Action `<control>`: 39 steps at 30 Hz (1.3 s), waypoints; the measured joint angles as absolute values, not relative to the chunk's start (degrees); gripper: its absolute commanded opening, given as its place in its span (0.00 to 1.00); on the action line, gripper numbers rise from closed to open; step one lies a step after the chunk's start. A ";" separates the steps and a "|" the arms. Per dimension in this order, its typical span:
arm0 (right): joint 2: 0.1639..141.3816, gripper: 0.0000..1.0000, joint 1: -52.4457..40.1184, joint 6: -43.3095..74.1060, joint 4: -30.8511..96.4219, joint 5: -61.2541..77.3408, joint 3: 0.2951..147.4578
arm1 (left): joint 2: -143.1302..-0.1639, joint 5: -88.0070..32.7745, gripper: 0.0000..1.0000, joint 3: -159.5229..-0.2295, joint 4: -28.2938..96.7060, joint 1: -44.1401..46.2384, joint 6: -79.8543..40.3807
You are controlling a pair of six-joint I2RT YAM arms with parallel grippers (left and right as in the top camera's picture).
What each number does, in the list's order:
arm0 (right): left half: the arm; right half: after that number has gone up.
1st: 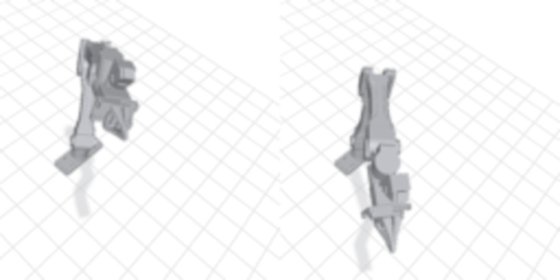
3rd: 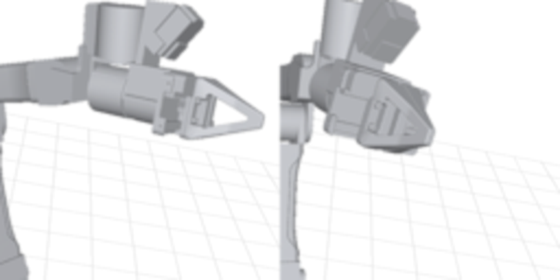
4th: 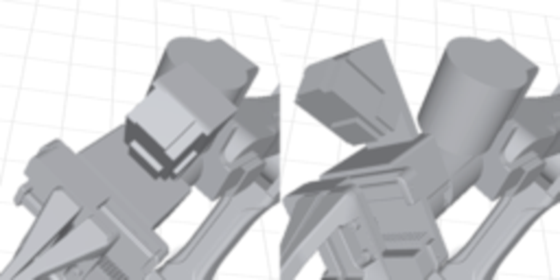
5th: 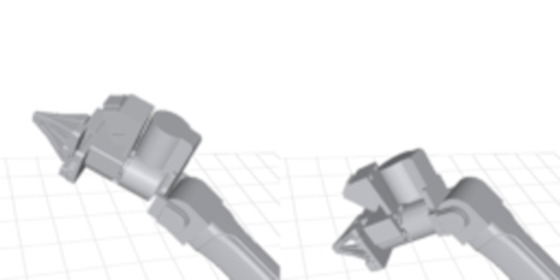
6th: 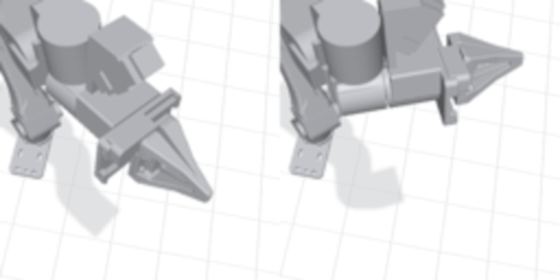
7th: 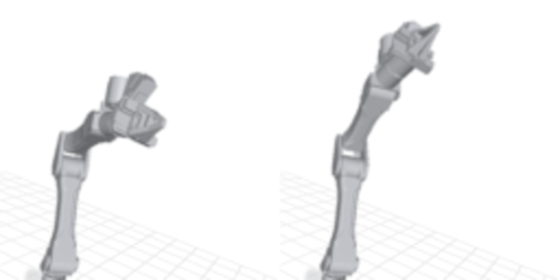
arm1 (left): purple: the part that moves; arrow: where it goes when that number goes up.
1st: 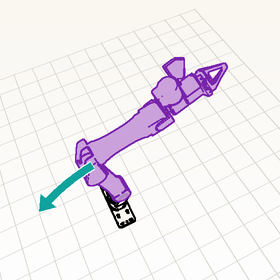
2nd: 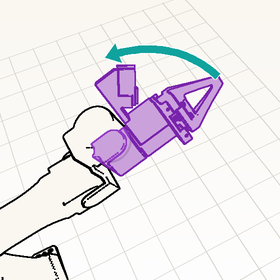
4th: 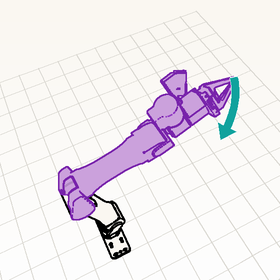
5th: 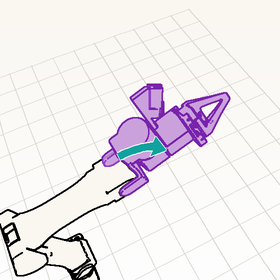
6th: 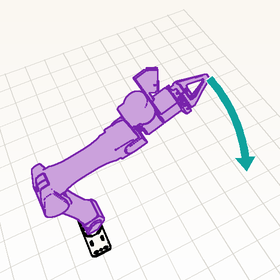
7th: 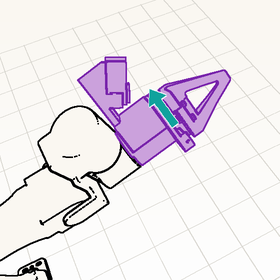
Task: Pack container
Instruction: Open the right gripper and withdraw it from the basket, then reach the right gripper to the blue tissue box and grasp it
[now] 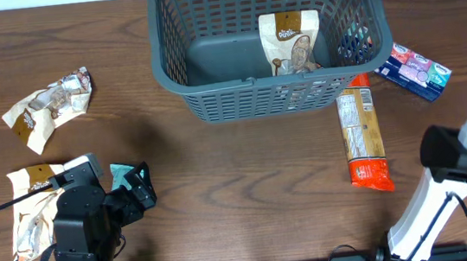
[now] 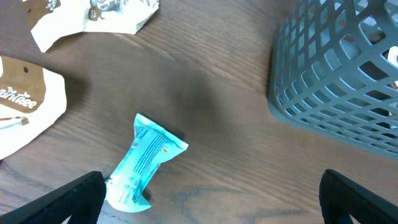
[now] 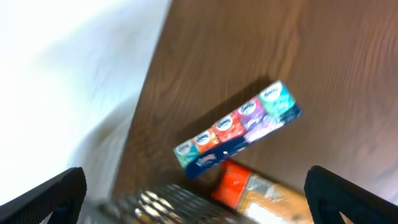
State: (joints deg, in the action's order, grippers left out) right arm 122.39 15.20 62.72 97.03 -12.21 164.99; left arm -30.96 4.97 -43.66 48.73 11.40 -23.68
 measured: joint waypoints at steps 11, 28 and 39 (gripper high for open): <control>130.28 0.99 15.92 92.01 96.92 -6.39 158.50 | -30.96 4.97 0.99 -43.66 48.73 11.40 -23.68; 135.37 0.99 22.81 94.61 87.22 0.67 135.79 | -30.96 4.97 0.99 -43.66 48.73 11.40 -23.68; 135.39 0.99 22.74 91.83 76.62 -0.05 125.43 | -30.96 4.97 0.99 -43.66 48.73 11.40 -23.68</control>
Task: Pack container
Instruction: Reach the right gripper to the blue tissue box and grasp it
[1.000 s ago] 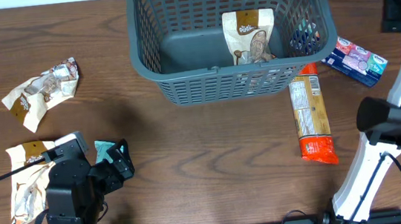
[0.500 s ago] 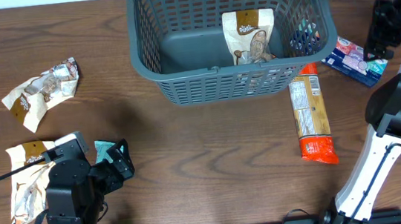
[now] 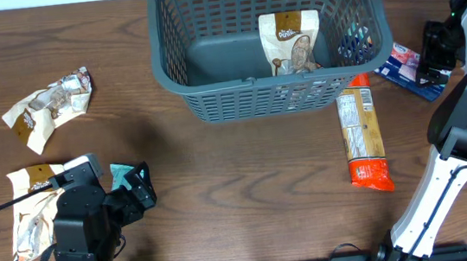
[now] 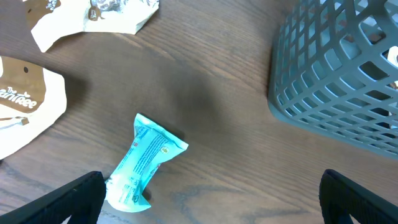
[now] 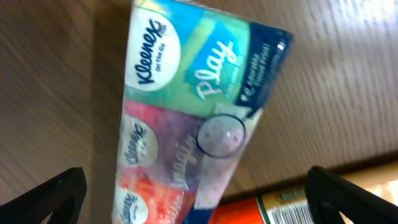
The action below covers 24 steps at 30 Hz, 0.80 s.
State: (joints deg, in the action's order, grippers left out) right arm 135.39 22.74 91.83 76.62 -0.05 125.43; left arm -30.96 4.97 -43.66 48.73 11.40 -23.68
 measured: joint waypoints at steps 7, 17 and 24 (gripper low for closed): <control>135.39 0.99 22.61 86.39 71.22 -3.55 122.41 | -30.96 4.97 0.99 -43.66 48.73 11.40 -23.68; 135.39 0.99 20.78 85.41 67.77 -4.54 119.57 | -30.96 4.97 0.99 -43.66 48.75 11.40 -23.68; 135.39 0.99 18.90 85.65 65.43 -4.51 117.69 | -30.96 4.97 0.99 -43.66 48.73 11.40 -23.68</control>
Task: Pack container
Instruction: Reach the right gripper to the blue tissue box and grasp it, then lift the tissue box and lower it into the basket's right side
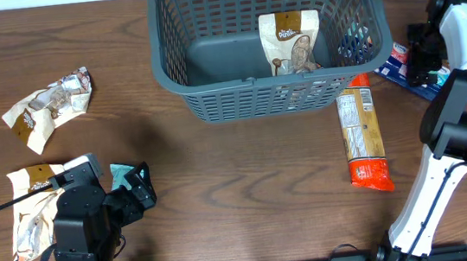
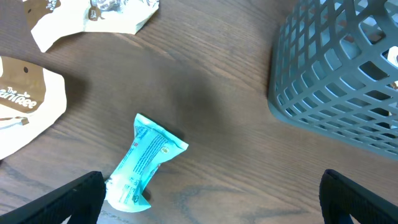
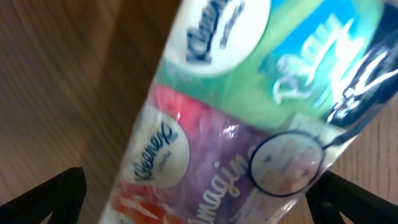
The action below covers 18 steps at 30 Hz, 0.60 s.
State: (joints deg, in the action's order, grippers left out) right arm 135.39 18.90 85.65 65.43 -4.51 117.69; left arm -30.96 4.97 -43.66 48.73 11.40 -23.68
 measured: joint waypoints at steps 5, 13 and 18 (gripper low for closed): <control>135.39 0.99 17.91 85.67 62.83 -4.49 114.04 | -30.96 4.97 0.99 -43.66 48.73 11.40 -23.68; 135.24 0.99 17.93 86.04 60.27 -4.62 108.97 | -30.96 4.97 0.99 -43.66 48.73 11.40 -23.68; 135.04 0.44 17.93 86.00 60.38 -4.75 108.57 | -30.96 4.97 0.99 -43.66 48.73 11.40 -23.68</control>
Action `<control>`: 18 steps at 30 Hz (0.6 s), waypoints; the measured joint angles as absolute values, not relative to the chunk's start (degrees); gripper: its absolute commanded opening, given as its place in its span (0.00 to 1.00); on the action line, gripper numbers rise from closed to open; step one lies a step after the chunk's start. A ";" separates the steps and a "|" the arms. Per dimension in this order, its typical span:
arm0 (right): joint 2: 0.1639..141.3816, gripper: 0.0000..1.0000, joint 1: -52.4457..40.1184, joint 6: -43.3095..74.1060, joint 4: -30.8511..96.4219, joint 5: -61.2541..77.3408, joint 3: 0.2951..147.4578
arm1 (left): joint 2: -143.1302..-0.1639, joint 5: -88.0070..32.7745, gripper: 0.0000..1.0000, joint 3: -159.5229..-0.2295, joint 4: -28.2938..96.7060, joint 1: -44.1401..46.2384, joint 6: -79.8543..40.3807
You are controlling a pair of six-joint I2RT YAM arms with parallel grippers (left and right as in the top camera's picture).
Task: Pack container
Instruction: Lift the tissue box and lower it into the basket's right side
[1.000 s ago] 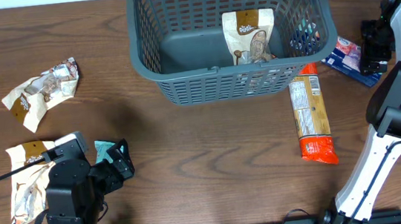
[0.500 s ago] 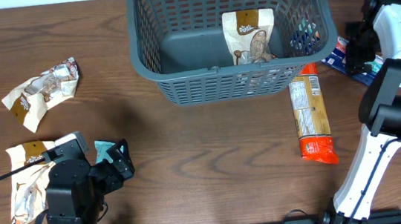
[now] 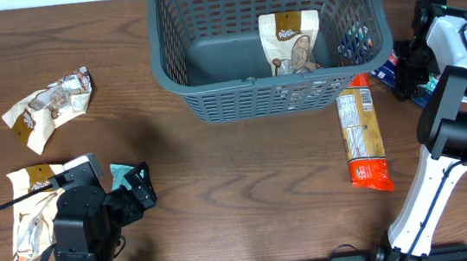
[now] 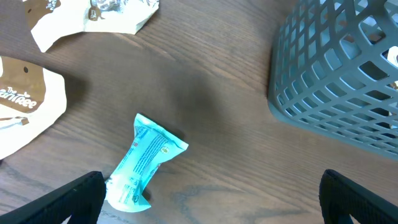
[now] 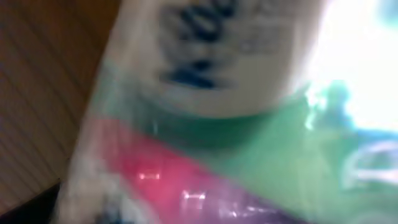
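Note:
A grey basket point(image 3: 173, 67) stands at the top middle, holding a white-and-brown snack bag point(image 3: 291, 41) and a dark blue item point(image 3: 353, 45). To its right lies a Kleenex tissue pack point(image 3: 388, 65), mostly covered by my right gripper point(image 3: 410, 68), which is down on it. That pack point(image 5: 217, 118) fills the right wrist view as a blur; the jaws look open around it. My left gripper point(image 3: 141, 189) rests open at the lower left beside a teal packet point(image 4: 147, 163), with nothing between its fingers point(image 4: 81, 194).
A long yellow pack with an orange end point(image 3: 363, 139) lies right of the basket's front. At the left are a crumpled brown-and-white wrapper point(image 3: 48, 102) and a white snack bag point(image 3: 30, 217), partly under the left arm. The basket wall point(image 4: 336, 93) shows in the left wrist view.
My right gripper has come further down and towards the basket onto the tissue pack, which now fills its view as a blur. The left arm and the other items have not moved.
At first my right gripper was high at the table's far right edge, with the tissue pack small below it. Then it was over the pack, then closer still, and now it is down on it. The left arm stayed still beside the teal packet throughout.

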State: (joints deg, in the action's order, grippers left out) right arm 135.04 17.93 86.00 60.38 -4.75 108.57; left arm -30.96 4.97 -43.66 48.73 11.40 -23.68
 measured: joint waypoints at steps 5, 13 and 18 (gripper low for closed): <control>133.82 0.01 18.00 85.97 60.51 -4.21 108.57 | -30.96 4.97 0.99 -43.66 48.73 11.40 -23.68; 133.12 0.01 19.57 82.41 60.82 -1.08 108.57 | -30.96 4.97 0.99 -43.66 48.73 11.40 -23.68; 132.07 0.01 22.90 78.32 60.07 -0.40 108.14 | -30.96 4.97 0.99 -43.66 48.75 11.40 -23.68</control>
State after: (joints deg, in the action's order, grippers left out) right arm 132.07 22.90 78.32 60.07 -0.40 108.14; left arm -30.96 4.97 -43.66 48.75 11.40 -23.68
